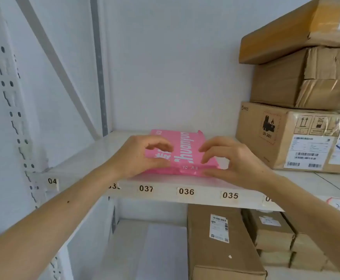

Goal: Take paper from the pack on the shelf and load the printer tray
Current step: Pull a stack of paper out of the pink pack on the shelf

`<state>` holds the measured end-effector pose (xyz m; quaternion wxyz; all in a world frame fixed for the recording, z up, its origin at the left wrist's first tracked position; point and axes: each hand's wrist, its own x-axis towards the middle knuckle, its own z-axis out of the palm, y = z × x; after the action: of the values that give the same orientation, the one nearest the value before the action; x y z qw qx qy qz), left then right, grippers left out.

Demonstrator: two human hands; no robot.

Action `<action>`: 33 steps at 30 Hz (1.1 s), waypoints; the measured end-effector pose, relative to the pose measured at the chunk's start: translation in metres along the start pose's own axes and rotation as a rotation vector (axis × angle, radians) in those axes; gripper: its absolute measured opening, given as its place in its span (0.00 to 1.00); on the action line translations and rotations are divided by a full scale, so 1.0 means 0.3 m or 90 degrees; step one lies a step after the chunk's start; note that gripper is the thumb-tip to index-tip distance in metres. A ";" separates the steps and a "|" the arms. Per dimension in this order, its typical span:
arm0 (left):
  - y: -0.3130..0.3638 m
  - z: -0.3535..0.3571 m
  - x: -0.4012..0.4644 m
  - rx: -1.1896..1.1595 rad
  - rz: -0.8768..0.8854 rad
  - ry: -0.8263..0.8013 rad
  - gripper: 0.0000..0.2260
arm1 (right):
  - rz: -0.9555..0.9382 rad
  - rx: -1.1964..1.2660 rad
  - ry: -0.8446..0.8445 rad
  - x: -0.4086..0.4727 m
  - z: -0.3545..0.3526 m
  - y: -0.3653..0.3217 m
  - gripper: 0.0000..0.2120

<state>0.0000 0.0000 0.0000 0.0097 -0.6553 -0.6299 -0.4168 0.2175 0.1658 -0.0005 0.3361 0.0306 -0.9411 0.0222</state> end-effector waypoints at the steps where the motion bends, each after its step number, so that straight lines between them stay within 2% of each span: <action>1: -0.008 0.001 0.006 0.013 -0.007 -0.014 0.17 | -0.018 -0.003 0.002 0.001 0.017 0.016 0.12; 6: -0.040 0.006 0.031 0.063 -0.023 -0.044 0.16 | -0.014 -0.002 0.002 0.010 0.068 0.054 0.10; 14: -0.092 0.030 0.042 0.026 -0.012 -0.041 0.08 | 0.021 -0.062 0.017 0.023 0.122 0.040 0.10; 22: -0.118 0.043 0.065 0.005 -0.021 -0.011 0.07 | 0.029 -0.105 0.060 0.050 0.147 0.014 0.14; 28: -0.129 0.037 0.085 -0.028 -0.045 -0.034 0.09 | 0.033 -0.171 0.054 0.064 0.167 0.010 0.13; 33: -0.141 0.023 0.053 0.052 0.069 -0.088 0.14 | 0.000 -0.209 0.028 0.044 0.146 0.025 0.09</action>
<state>-0.0339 0.0254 -0.0173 0.0153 -0.7148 -0.6090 -0.3435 0.1793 0.1698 -0.0262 0.3570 -0.0253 -0.9245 -0.1311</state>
